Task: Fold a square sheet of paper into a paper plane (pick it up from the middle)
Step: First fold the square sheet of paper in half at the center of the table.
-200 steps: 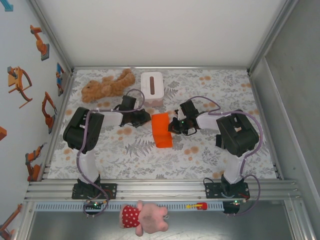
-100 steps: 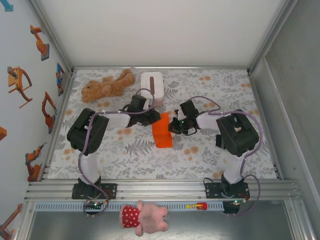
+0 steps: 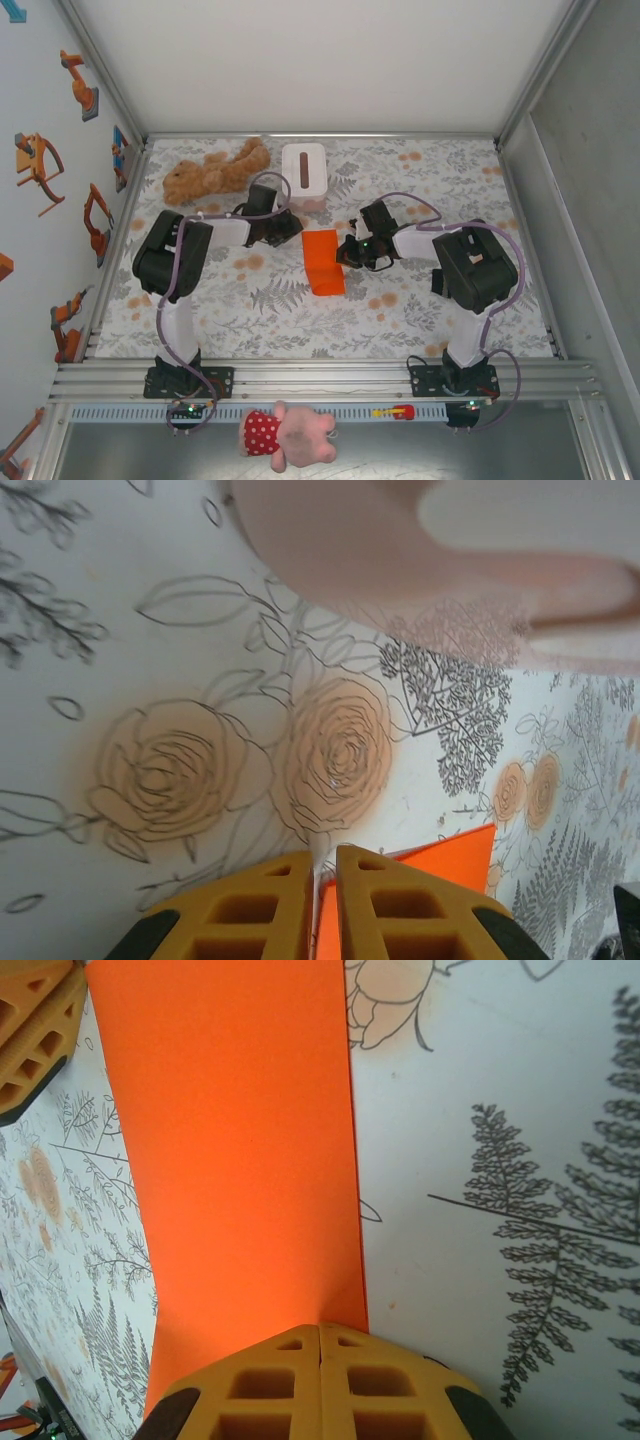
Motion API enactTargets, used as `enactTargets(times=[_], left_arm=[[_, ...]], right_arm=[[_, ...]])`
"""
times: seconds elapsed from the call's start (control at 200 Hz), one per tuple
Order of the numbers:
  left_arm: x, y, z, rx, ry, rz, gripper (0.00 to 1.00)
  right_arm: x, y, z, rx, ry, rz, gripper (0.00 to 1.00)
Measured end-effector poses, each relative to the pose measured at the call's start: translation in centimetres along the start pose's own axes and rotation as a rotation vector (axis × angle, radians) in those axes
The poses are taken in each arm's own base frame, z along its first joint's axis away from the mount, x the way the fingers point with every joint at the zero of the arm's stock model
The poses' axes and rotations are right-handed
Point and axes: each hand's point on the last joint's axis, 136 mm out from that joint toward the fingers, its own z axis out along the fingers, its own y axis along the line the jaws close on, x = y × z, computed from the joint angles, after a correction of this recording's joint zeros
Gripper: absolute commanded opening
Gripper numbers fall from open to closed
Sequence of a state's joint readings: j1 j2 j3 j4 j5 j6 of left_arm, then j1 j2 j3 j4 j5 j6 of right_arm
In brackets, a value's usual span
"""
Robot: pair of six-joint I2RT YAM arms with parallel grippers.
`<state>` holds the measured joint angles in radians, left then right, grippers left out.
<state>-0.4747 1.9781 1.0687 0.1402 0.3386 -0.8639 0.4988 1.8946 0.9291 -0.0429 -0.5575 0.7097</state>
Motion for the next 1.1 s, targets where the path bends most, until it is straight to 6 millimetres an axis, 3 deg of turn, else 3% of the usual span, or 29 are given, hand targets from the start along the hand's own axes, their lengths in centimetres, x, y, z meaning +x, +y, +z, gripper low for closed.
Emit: enactTargets(times=[0.25,0.346,0.441,0.531,0.636,0.846,1.102], left_arm=[[0.5,0.5,-1.6,-0.021,-0.009,-0.005,0.15],[2.1,-0.2,-3.0,-0.012,-0.004,0.015,0.15],[4.3,-2.3,-3.9,0.025,0.018,0.056,0.15],[6.4,-4.3,-3.9,0.065,0.06,0.092,0.15],[8.8,-5.2,-3.5,0.086,0.116,0.098,0.15],[11.3,-3.2,-2.6,0.06,0.193,0.043,0.14],[12.2,-2.3,-2.4,0.051,0.227,0.019,0.14]], right_arm=[[-0.1,0.0,0.0,-0.006,-0.007,-0.005,0.0],[-0.1,0.1,0.0,-0.008,-0.009,-0.006,0.0],[-0.1,0.1,0.0,-0.009,-0.011,-0.004,0.0],[-0.1,0.0,0.0,-0.009,-0.011,-0.002,0.0],[-0.1,0.1,0.0,-0.01,-0.012,-0.002,0.0],[-0.1,0.1,0.0,-0.011,-0.012,-0.003,0.0],[-0.1,0.1,0.0,-0.011,-0.012,-0.003,0.0]])
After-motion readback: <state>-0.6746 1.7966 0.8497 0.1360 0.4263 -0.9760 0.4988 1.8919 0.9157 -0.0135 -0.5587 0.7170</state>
